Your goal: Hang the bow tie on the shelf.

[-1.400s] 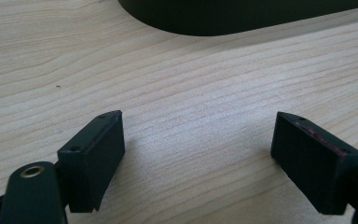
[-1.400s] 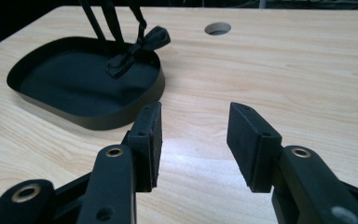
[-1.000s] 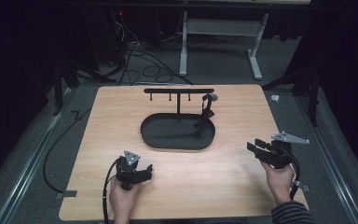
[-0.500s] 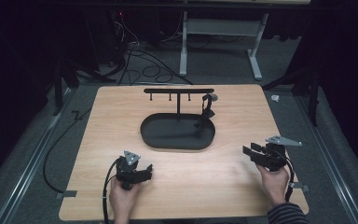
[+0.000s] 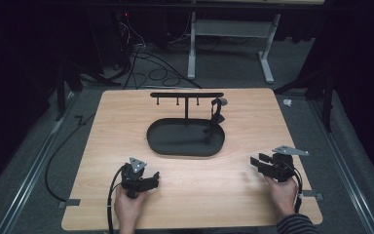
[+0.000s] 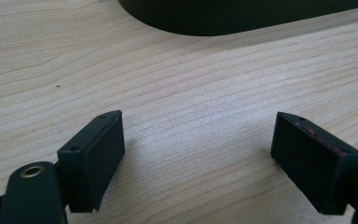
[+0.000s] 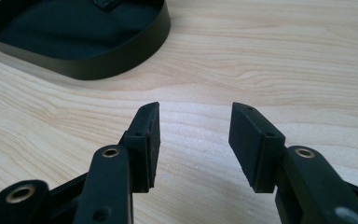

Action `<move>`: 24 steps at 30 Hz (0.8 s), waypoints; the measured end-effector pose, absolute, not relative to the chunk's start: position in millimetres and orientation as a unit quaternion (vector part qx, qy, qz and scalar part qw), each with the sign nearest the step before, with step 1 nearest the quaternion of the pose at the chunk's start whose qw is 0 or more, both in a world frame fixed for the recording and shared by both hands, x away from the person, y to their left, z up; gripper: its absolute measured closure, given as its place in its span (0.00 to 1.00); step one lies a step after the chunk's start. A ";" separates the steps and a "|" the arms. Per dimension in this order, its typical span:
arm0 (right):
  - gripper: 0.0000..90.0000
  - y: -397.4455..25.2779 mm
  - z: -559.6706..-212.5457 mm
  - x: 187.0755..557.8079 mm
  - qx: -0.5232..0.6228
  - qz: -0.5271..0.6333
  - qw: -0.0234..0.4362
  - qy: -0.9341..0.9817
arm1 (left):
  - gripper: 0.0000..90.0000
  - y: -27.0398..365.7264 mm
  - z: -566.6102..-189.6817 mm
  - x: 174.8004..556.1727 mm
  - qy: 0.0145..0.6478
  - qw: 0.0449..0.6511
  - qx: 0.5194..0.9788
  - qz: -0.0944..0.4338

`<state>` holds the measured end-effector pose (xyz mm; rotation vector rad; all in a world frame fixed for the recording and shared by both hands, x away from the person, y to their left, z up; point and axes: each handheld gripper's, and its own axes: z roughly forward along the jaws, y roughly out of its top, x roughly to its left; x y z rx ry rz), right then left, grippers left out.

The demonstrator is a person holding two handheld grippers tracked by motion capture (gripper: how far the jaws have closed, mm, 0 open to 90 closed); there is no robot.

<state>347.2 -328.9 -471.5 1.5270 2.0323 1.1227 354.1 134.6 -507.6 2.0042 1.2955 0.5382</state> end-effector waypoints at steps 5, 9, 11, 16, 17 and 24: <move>0.61 -326.6 -478.4 347.3 0.541 0.390 0.180 0.723 | 0.20 134.6 -507.6 354.1 0.498 0.341 0.770 0.207; 0.60 -324.7 -483.9 347.4 0.538 0.379 0.183 0.730 | 0.20 134.6 -507.6 354.1 0.498 0.341 0.770 0.207; 0.60 -323.4 -486.1 347.2 0.539 0.375 0.183 0.732 | 0.20 134.6 -507.6 354.1 0.498 0.341 0.770 0.207; 0.59 -321.4 -491.5 347.7 0.539 0.367 0.185 0.735 | 0.20 134.6 -507.6 354.1 0.498 0.341 0.770 0.207; 0.59 -321.0 -492.2 347.6 0.539 0.367 0.184 0.735 | 0.20 134.6 -507.6 354.1 0.498 0.341 0.770 0.207; 0.58 -317.2 -499.9 348.3 0.536 0.356 0.193 0.741 | 0.20 134.6 -507.6 354.1 0.498 0.341 0.770 0.207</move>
